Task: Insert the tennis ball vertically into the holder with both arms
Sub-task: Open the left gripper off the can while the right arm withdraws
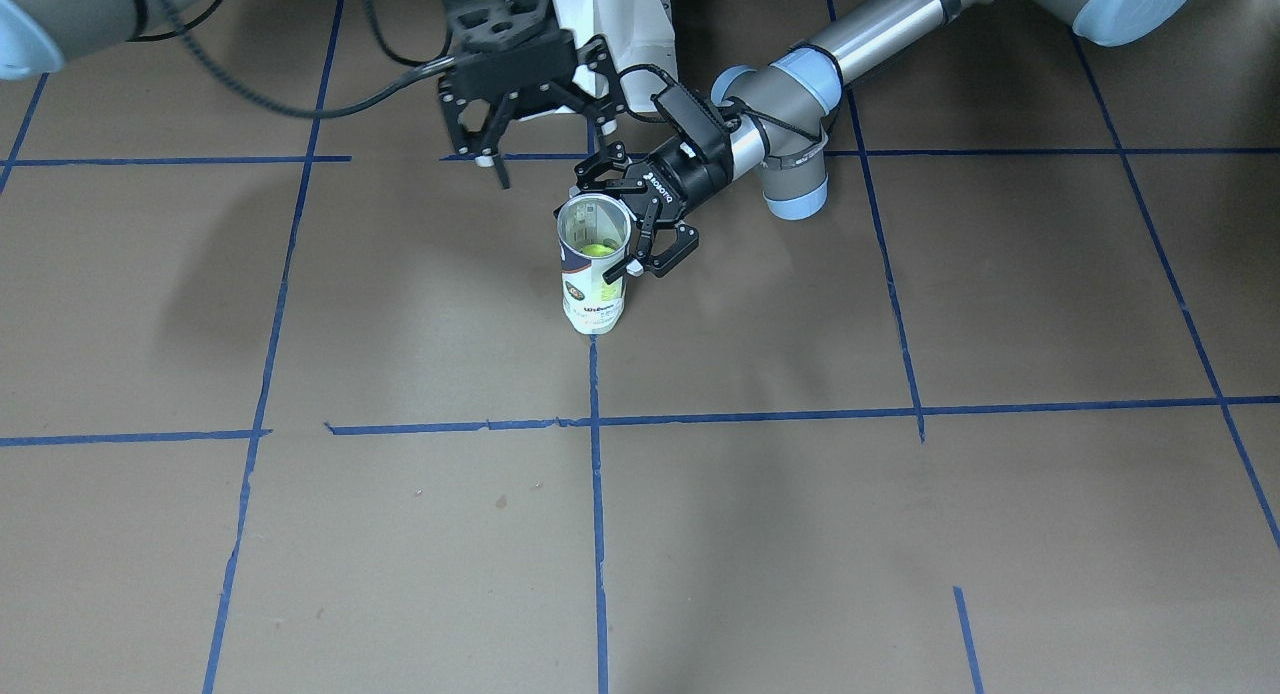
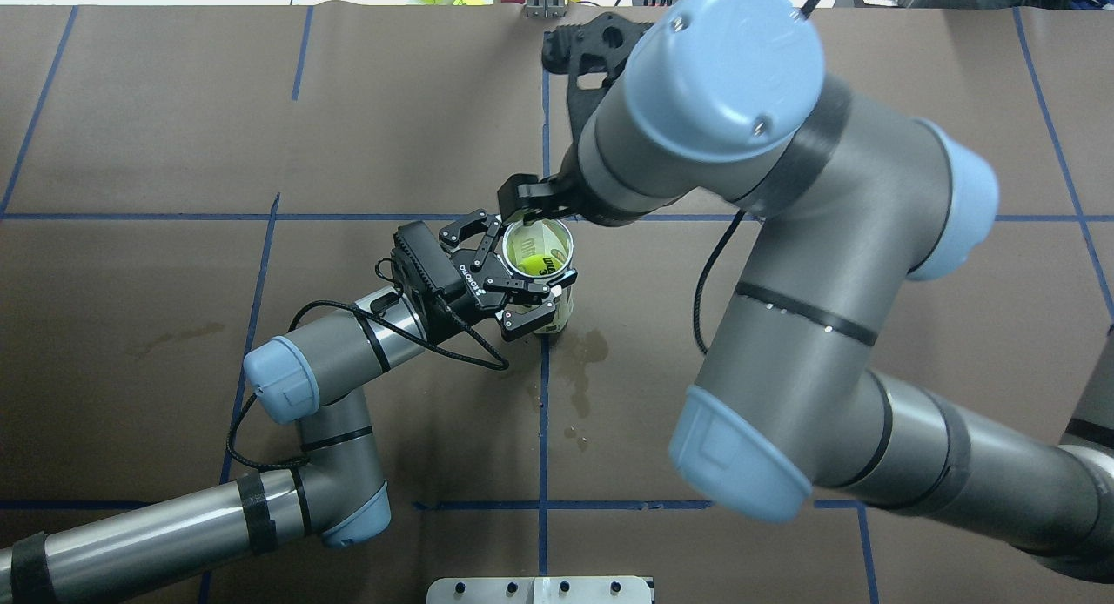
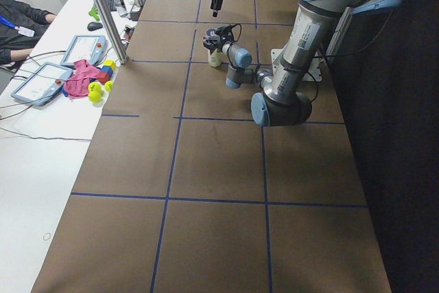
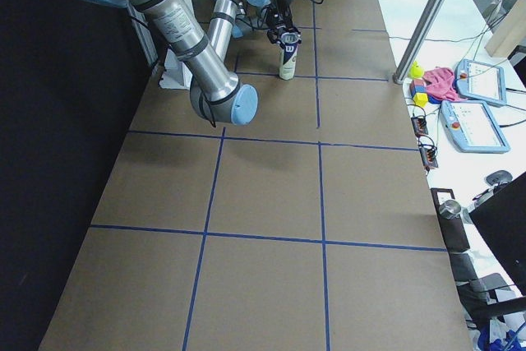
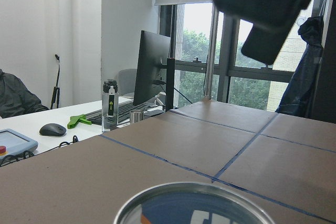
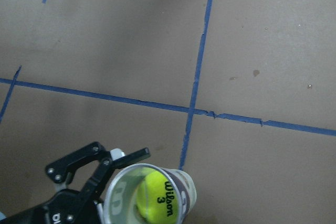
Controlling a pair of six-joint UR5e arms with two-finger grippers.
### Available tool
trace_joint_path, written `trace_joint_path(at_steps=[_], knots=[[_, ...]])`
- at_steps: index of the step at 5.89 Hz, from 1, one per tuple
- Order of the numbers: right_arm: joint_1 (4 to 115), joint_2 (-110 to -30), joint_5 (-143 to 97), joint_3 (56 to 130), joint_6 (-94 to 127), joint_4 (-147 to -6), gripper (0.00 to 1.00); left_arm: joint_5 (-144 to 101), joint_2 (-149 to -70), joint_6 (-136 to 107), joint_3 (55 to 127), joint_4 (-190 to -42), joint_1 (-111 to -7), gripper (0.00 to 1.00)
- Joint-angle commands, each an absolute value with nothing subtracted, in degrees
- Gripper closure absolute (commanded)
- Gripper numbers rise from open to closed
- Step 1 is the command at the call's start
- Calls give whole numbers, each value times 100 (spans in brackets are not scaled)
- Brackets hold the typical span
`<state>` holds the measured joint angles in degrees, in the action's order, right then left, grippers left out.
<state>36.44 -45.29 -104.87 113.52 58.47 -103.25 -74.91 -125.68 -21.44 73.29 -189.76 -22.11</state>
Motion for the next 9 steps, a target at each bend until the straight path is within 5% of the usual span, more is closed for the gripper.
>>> trace_joint_path(at_steps=[1,7,9], knots=[[4085,-4841,-10914,11355,5329,-10327,1,-7288,-12560,-2118,7356,-19150,-2250,1],[5069,-5167,-11583,11320,3908,-10861,1,-7269,-12551,-2170,8102,-19152,-2328,1],[5761,-5815,-11932,11320,2679,-10837,1,-7312,-12516,-2171,8976,-17729,-2460,0]])
